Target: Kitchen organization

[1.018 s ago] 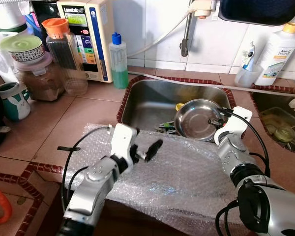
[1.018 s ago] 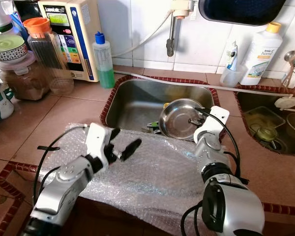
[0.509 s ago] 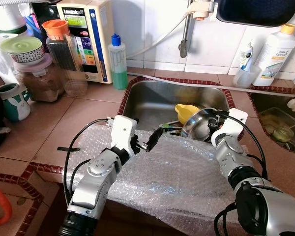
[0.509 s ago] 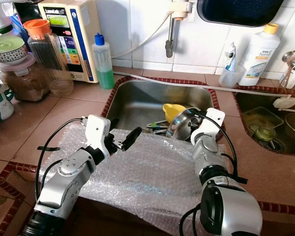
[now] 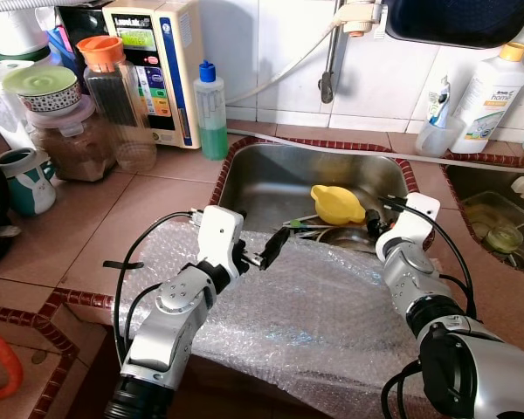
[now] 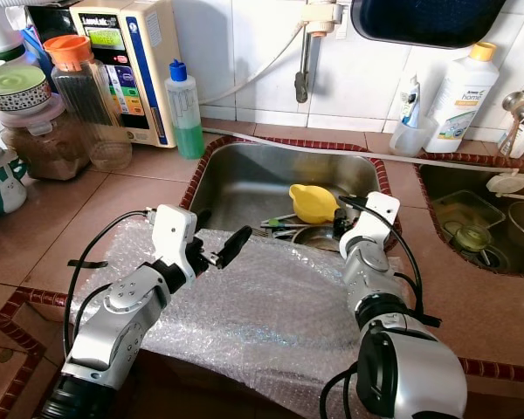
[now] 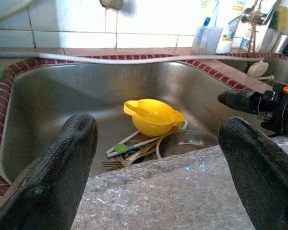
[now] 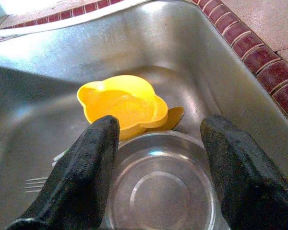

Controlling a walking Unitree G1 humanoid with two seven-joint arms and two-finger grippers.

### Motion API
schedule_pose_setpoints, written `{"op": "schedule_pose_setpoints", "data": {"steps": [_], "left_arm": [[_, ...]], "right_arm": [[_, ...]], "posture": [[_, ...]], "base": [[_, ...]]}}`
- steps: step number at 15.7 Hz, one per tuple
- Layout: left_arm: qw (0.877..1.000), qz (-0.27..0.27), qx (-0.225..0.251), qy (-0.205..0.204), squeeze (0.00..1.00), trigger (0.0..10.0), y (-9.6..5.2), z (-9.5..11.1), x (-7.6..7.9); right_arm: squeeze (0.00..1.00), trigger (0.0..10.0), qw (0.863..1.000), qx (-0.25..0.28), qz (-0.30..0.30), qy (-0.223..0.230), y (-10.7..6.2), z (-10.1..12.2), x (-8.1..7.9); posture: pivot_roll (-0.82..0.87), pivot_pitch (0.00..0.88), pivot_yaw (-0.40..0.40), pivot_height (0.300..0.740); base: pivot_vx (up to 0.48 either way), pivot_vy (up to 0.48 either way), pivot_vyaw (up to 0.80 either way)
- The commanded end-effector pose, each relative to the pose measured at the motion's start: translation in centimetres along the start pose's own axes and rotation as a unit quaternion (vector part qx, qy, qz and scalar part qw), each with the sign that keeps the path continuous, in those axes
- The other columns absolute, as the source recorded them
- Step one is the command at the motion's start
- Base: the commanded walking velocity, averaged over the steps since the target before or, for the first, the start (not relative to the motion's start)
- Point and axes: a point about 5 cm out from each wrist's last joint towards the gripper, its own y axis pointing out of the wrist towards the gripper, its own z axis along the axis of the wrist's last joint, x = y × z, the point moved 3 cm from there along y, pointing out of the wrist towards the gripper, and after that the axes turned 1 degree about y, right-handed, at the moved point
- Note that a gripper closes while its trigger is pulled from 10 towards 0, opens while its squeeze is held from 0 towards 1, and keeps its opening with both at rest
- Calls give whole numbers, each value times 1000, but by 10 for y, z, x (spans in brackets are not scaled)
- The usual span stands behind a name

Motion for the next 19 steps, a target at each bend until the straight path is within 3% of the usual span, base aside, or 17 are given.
{"op": "schedule_pose_setpoints", "data": {"steps": [1,3,5,6,7,11,14,16,18,19], "left_arm": [[1000,5,-3,5,1000,10000,2,0,-1],[1000,5,0,6,1000,10000,1,1,-1],[999,34,6,20,992,10000,2,5,-7],[999,40,3,27,0,10000,4,6,-7],[996,71,-4,56,0,10000,5,7,-13],[994,93,7,63,0,10000,7,11,-20],[992,111,33,47,0,10000,6,26,-26],[990,114,52,61,0,10000,1,33,-29],[987,122,53,94,0,10000,-3,34,-30],[987,129,49,86,0,10000,-4,33,-32]], "right_arm": [[1000,10000,998,-53,-16,11,-6,-29,13],[1000,10000,999,-35,9,19,-5,-22,6],[1000,10000,997,14,77,-24,-4,-5,-14],[1000,10000,994,33,94,-44,-5,0,-18],[1000,10000,990,61,110,-58,-6,8,-21],[1000,10000,968,165,161,-103,-19,45,-31],[1000,10000,938,242,195,-152,-47,73,-38],[1000,10000,929,260,209,-160,-60,81,-42],[984,10000,930,266,213,-139,-77,82,-41],[925,10000,935,258,209,-124,-81,77,-42]], "posture": [[122,0,44,740],[123,0,39,740],[112,0,39,740],[102,0,41,740],[89,0,44,740],[43,0,56,740],[10,0,72,740],[10,0,72,740],[-34,0,80,740],[-38,0,77,740]], "base": [[0,0,0],[0,0,0],[0,0,0],[0,0,0],[0,0,0],[0,0,0],[0,0,0],[0,0,0],[0,0,0],[0,0,0]]}}
